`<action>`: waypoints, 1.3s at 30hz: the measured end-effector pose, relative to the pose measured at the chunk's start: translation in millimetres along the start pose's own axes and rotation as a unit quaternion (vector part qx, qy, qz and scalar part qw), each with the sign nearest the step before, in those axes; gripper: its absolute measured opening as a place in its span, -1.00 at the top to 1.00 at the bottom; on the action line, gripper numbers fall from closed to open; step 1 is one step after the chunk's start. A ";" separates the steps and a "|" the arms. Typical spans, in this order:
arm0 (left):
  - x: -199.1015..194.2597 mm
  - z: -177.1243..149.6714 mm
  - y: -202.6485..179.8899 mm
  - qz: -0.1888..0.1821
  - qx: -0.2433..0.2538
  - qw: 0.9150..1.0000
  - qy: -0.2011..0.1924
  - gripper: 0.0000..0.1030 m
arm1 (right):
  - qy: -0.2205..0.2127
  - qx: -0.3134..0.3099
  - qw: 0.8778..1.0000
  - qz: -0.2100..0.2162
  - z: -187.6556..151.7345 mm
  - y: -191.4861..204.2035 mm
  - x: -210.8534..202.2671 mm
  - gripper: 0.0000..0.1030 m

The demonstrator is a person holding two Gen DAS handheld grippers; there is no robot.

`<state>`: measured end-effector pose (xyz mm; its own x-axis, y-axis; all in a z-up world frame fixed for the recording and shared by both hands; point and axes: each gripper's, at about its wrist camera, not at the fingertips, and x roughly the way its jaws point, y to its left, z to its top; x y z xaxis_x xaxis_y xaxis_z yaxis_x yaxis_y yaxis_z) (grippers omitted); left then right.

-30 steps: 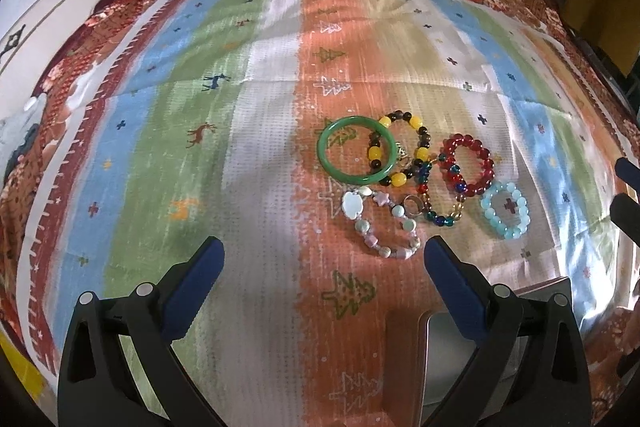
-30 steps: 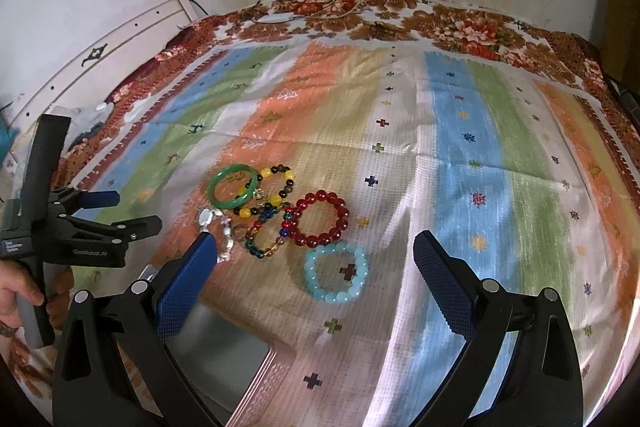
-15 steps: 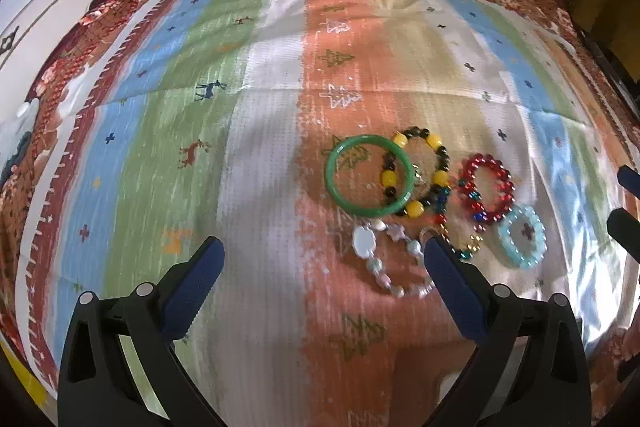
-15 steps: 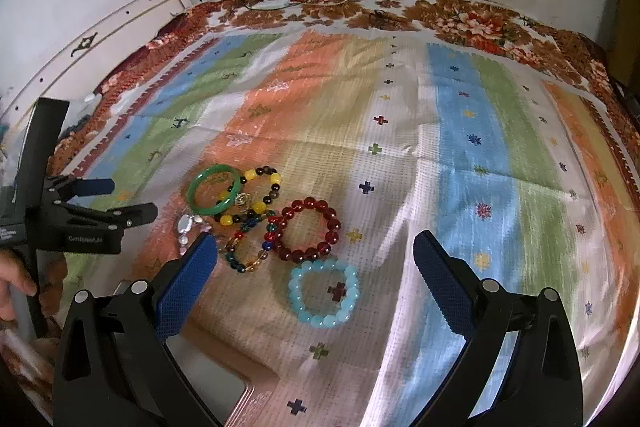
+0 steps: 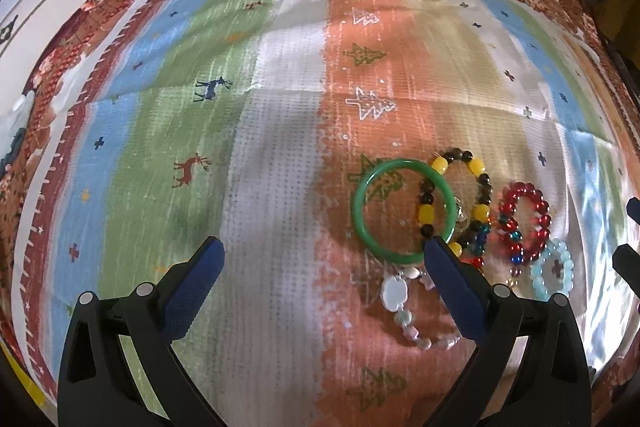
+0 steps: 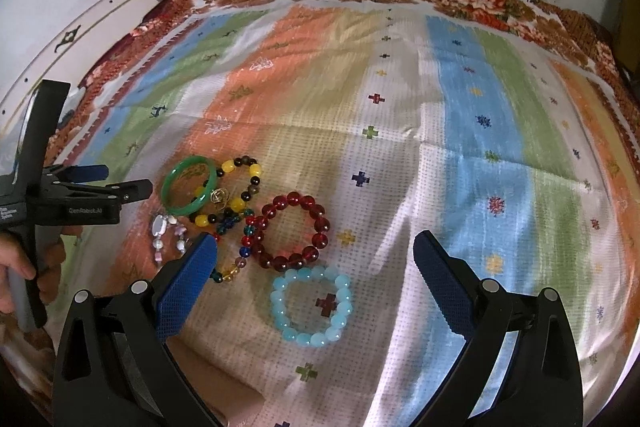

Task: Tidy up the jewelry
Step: 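Lower left tool around the green jade bangle while right tool nears the red bead bracelet, then close left tool on the green bangle while right tool closes on the red bracelet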

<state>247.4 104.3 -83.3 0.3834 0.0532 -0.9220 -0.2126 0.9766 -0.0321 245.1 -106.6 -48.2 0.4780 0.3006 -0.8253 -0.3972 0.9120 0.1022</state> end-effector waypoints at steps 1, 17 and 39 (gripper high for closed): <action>1.8 1.1 -0.1 0.000 0.000 1.000 0.001 -0.89 | 0.002 0.000 1.000 0.002 1.0 0.3 2.4 -0.93; 32.8 12.9 0.9 0.001 -0.001 1.000 0.031 -0.67 | 0.050 0.008 0.999 -0.013 6.7 -8.6 44.5 -0.92; 46.4 19.7 -14.9 0.014 0.053 0.998 0.016 0.54 | 0.102 -0.005 0.994 -0.047 6.7 -12.0 89.6 -0.14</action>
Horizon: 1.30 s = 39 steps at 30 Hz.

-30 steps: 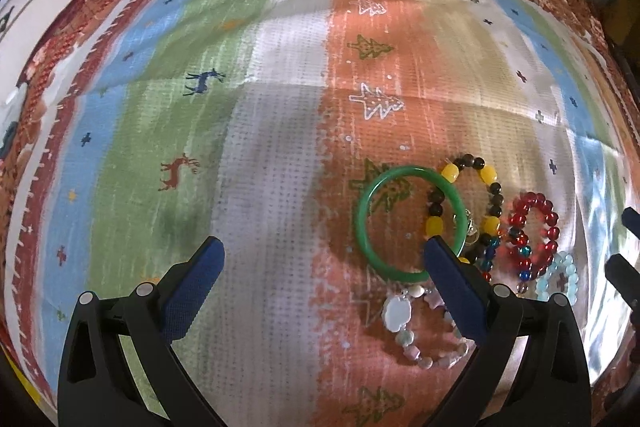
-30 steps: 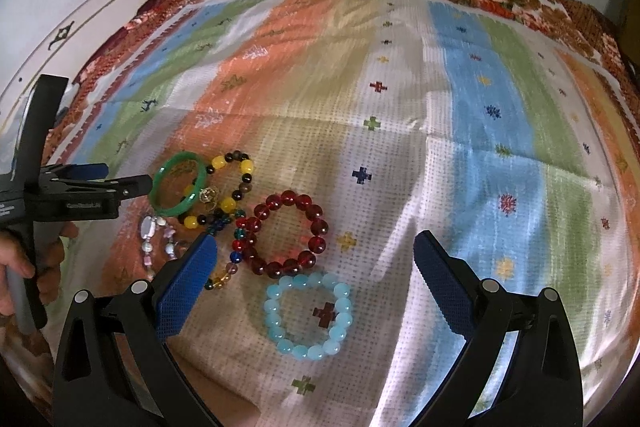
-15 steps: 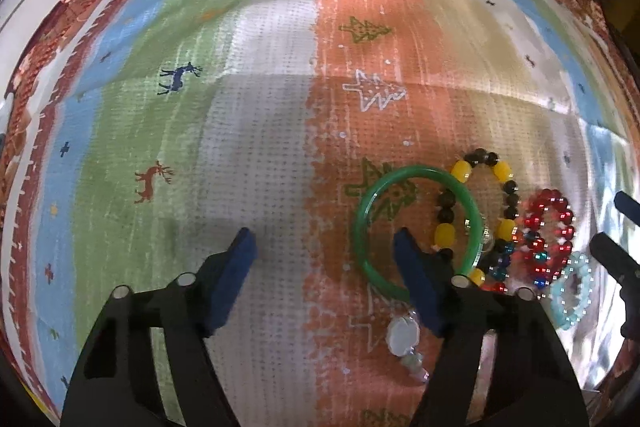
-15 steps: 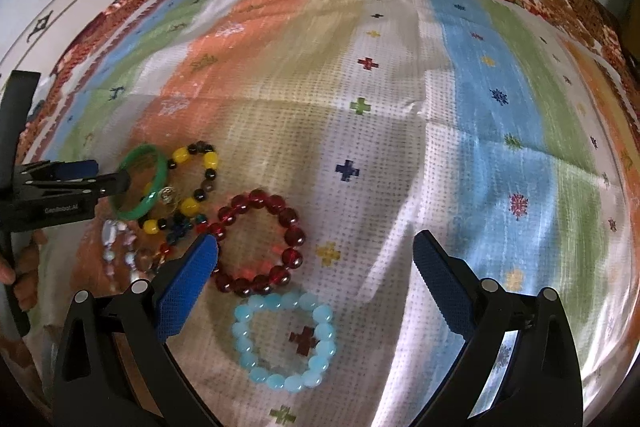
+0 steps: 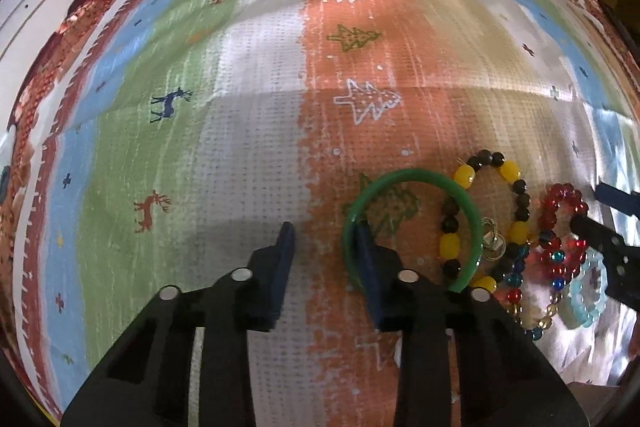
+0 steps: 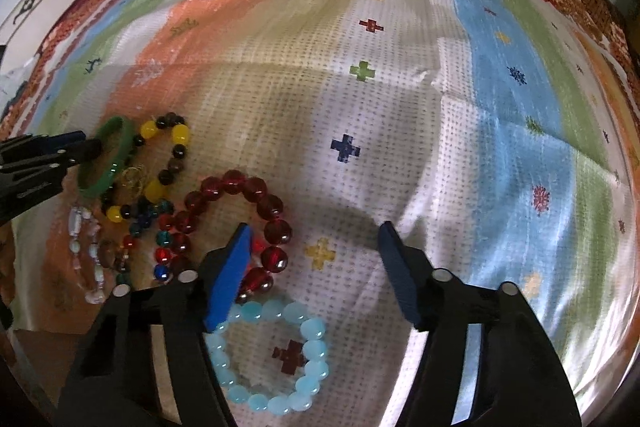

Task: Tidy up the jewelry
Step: 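Close left tool on the green bangle while right tool closes on the red bracelet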

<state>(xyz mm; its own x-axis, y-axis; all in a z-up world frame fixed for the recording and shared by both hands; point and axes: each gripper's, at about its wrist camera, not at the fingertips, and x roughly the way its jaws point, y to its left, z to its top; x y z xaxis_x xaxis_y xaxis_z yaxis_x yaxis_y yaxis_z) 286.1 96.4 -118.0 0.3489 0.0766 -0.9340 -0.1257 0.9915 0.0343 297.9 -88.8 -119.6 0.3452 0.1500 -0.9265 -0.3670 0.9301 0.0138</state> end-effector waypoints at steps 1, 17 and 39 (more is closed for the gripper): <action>-0.1 -0.7 -1.1 -0.002 0.004 1.000 0.001 0.61 | -0.001 0.000 1.000 -0.002 0.8 -0.5 0.2 -0.09; -9.8 1.8 12.4 -0.009 -0.031 0.999 -0.009 0.88 | -0.016 -0.005 1.000 0.006 4.1 2.2 -8.9 0.73; -60.3 -2.9 12.8 -0.035 -0.078 0.994 -0.069 0.87 | -0.072 -0.009 0.997 0.015 -0.3 22.9 -69.6 0.73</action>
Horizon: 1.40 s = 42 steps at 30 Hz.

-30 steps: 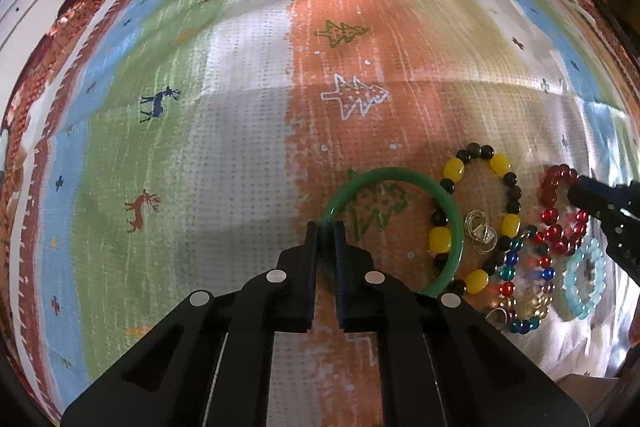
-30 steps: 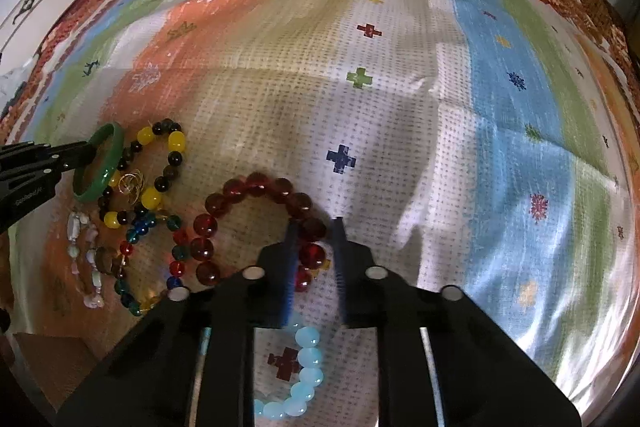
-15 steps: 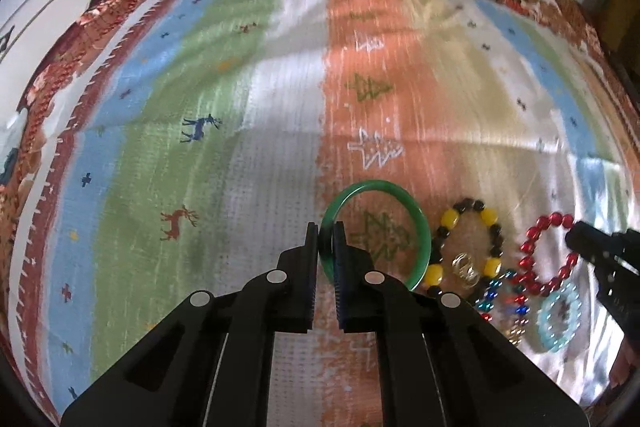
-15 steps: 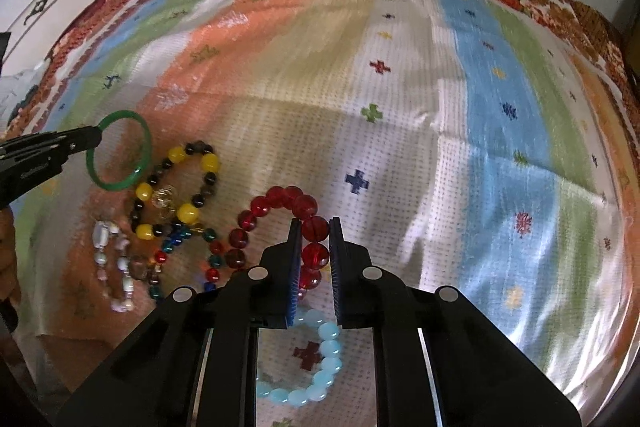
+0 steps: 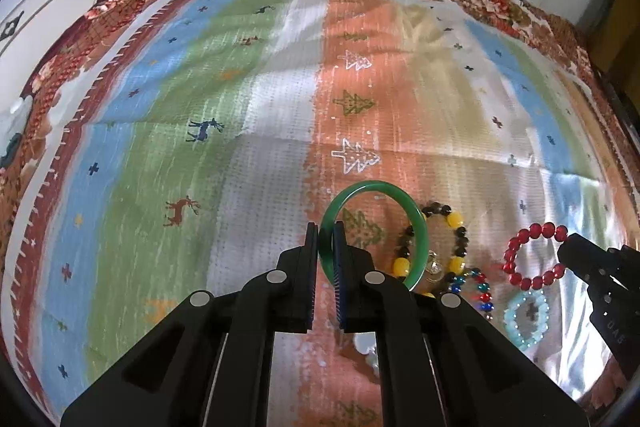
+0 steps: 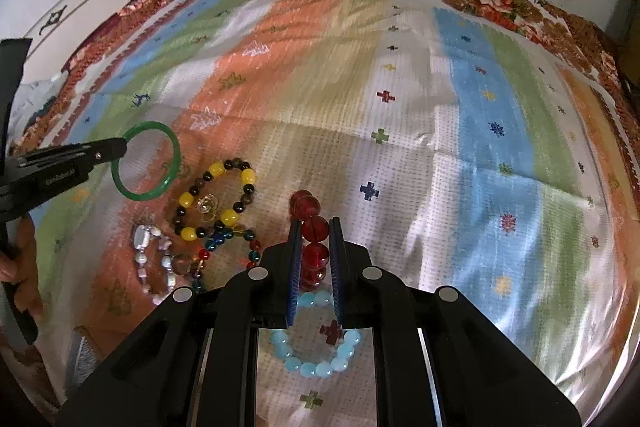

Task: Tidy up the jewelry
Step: 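Close left tool on the green bangle while right tool closes on the red bracelet, then lift and carry the bangle and red bracelet over the silver tin with both tools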

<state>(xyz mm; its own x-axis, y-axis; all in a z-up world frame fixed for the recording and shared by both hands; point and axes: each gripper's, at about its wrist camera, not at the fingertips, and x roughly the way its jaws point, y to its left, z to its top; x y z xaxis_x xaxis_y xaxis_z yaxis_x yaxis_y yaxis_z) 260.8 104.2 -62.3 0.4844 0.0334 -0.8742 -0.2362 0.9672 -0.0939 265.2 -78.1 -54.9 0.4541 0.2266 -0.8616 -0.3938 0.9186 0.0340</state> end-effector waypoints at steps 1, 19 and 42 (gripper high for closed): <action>-1.5 -1.4 -0.5 -0.001 0.000 1.000 0.000 0.87 | -0.003 0.001 1.000 0.001 -0.6 0.5 -3.0 0.73; -52.1 -24.5 -7.5 -0.019 0.000 0.999 -0.034 0.86 | -0.038 0.000 0.999 0.025 -15.8 6.8 -49.1 0.73; -112.9 -75.2 -17.3 -0.062 0.005 0.995 -0.077 0.86 | -0.093 -0.023 0.994 0.051 -59.6 29.9 -118.1 0.73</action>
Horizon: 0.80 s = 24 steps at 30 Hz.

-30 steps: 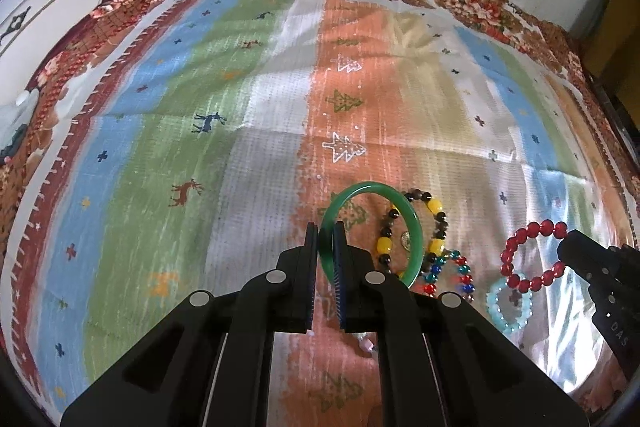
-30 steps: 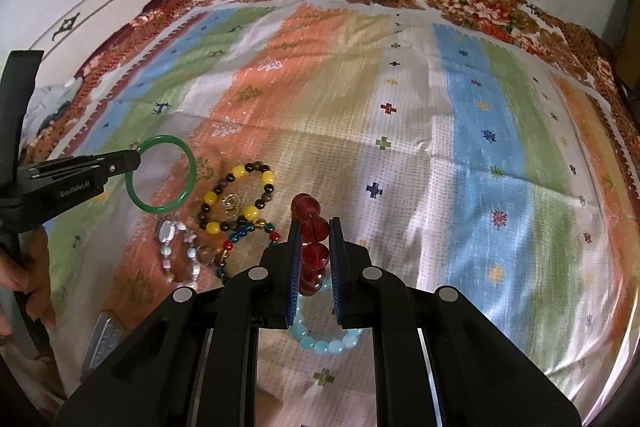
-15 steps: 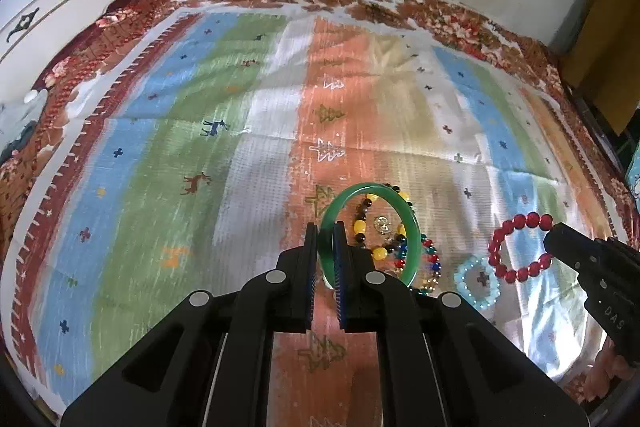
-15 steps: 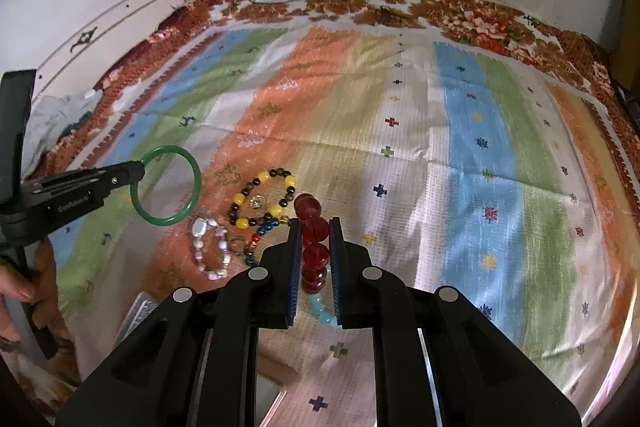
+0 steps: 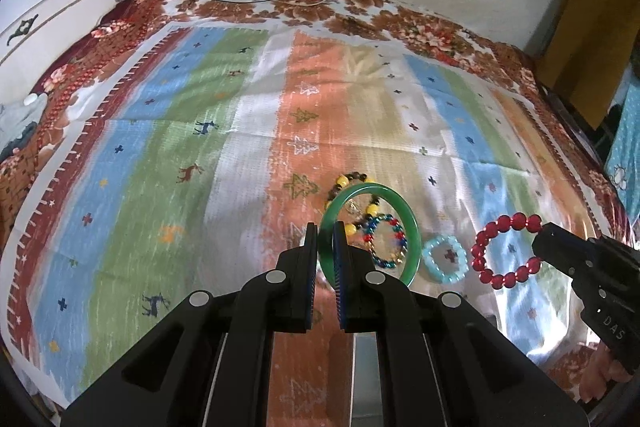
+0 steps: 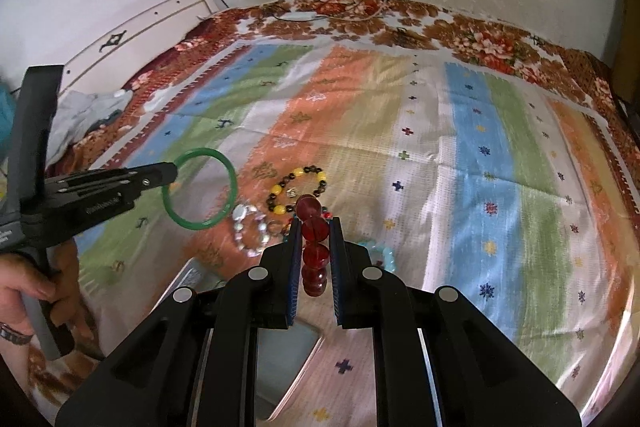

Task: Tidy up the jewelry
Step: 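Lift and carry the bangle and red bracelet over the silver tin with both tools, then open both tools to drop the bangle and red bracelet into the tin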

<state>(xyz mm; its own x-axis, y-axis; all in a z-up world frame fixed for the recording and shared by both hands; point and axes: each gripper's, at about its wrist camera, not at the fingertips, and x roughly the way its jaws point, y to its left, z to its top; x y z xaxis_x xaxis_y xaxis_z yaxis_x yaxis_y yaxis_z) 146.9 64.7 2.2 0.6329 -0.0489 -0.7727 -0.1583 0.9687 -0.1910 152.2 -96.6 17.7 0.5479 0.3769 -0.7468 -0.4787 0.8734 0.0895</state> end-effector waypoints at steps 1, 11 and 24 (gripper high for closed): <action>-2.2 -2.2 -1.5 -0.002 0.002 1.000 -0.001 0.86 | -0.001 -0.002 1.000 0.002 -1.5 1.9 -2.2 0.73; -21.8 -24.9 -13.3 -0.011 0.022 1.000 -0.013 0.86 | -0.007 -0.015 0.999 0.029 -18.9 23.6 -20.2 0.73; -31.7 -55.4 -22.5 -0.016 0.042 0.999 -0.007 0.86 | -0.004 -0.017 0.999 0.041 -42.5 34.5 -32.5 0.73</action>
<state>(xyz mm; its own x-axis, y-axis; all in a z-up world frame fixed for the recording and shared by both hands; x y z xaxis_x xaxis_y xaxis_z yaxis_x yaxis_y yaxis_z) 88.3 31.0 -2.6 0.6475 -0.0763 -0.7582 -0.0753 0.9837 -0.1632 88.7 -91.8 17.0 0.5111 0.4487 -0.7331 -0.5454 0.8285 0.1270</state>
